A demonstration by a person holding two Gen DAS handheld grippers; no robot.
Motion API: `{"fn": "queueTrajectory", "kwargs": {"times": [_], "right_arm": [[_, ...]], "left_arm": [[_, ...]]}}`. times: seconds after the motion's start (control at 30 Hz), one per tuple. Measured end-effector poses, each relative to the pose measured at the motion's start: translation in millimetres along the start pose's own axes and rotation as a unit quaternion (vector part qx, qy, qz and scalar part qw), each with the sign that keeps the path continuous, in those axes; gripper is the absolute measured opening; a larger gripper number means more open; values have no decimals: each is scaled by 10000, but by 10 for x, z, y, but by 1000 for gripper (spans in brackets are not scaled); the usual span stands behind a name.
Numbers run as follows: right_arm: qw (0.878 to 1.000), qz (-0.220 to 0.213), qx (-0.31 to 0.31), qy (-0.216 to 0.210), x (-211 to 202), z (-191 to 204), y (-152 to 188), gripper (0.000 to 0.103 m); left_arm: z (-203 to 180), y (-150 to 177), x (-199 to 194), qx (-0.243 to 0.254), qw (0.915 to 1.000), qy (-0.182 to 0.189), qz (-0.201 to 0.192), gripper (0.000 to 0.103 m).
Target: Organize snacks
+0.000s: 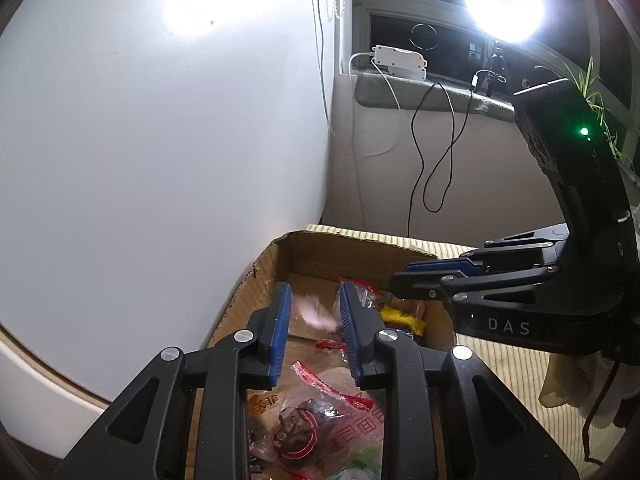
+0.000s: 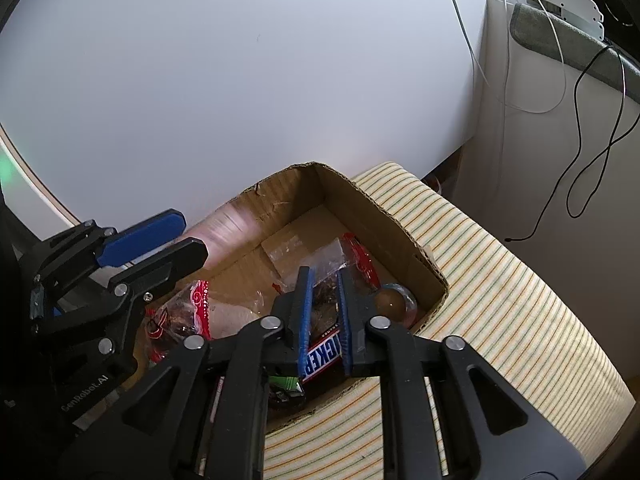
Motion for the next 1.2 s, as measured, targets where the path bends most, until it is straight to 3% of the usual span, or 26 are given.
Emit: {"fn": "queueTrajectory", "kwargs": {"times": [0.17,0.27,0.5,0.57,0.8,0.93,1.2], "right_arm": [[9999,-85,-72,85,-40,24,16,48],[9997,-159,-166,92,-67,42,19,56],[9991,-220,-259,242,-132,60,43,75],[9992,-195,-225,282,-151,51,51,80],[9984,-319,-231,406,-278,87,88,81],[9974,-428,-272,502,-353,137,123,91],[9938,-668,-371,806,-562,250,186,91]], "left_arm": [[-7,11,-37,1,10000,-61,-43,38],[10,10,-50,-21,10000,-73,-43,40],[37,20,-151,-59,9999,-110,-105,62],[40,21,-169,-71,9998,-140,-111,63],[50,90,-310,-84,9997,-178,-162,65],[43,118,-395,-71,9995,-222,-209,68],[71,188,-593,-126,9989,-324,-312,73]]}}
Point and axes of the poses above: each gripper's, at about its wrist camera, not at the fingertips, and x roughly the way its jaws point, z to its left, y to its underside, the point moved 3 cm from there along x, roughly the way its jaws point, and after that the axes turned 1 degree about -x, right-handed, at the moved point
